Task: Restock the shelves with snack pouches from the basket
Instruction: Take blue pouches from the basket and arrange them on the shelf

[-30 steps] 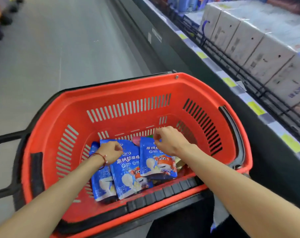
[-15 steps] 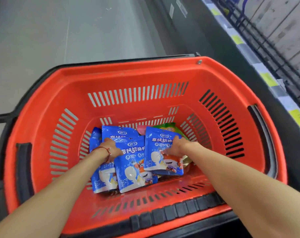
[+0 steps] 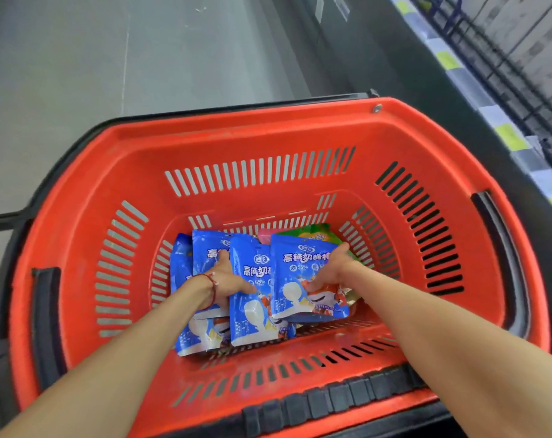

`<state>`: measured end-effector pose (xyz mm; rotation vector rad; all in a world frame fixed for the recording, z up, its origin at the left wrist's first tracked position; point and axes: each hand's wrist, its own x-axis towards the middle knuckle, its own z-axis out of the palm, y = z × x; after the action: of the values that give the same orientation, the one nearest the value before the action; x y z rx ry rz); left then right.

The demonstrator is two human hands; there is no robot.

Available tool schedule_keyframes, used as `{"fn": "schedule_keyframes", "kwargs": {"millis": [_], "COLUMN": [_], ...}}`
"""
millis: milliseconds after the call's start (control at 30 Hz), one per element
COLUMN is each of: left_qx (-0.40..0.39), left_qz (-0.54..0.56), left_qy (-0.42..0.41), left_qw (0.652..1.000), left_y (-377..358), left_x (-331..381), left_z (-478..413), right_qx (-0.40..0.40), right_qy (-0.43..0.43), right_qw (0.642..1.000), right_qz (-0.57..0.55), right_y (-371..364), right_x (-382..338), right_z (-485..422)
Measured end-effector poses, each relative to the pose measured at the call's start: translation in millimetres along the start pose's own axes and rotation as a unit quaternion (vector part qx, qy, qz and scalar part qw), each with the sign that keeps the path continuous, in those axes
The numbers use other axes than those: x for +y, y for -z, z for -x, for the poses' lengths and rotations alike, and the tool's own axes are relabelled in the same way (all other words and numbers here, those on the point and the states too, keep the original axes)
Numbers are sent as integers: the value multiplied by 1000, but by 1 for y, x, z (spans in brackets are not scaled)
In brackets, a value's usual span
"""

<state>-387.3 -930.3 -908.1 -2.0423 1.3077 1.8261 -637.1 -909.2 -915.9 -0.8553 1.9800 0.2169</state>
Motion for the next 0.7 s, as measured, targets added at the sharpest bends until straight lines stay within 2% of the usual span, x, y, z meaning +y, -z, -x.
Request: {"fn": "schedule_keyframes", "kwargs": {"millis": [100,233,300,467,567,700], "left_qx": [11,44,31,22,61,128], "left_qz": [-5,72,117,97,55,0], "left_qy": [-32,-85,-105,-154,-218,-316], "left_qw": [999,993,987,983,972,940], "left_y": [-6,-12,-16,-25,-20,-8], "left_x": [3,9,12,14,23,43], "left_z": [2,-1,-1,7,15,19], "right_qx": [17,38,27,16,81,171], "right_qy": [-25,36,69,121,152,147], "right_qw": [995,980,974,982,981,974], "right_qz": [-93,-190,-213,-141,-85,-31], "right_y": [8,16,17,20,40,67], "right_x": [-3,5,5,7,6,11], "right_z": [6,-6,-5,-2,24,57]}}
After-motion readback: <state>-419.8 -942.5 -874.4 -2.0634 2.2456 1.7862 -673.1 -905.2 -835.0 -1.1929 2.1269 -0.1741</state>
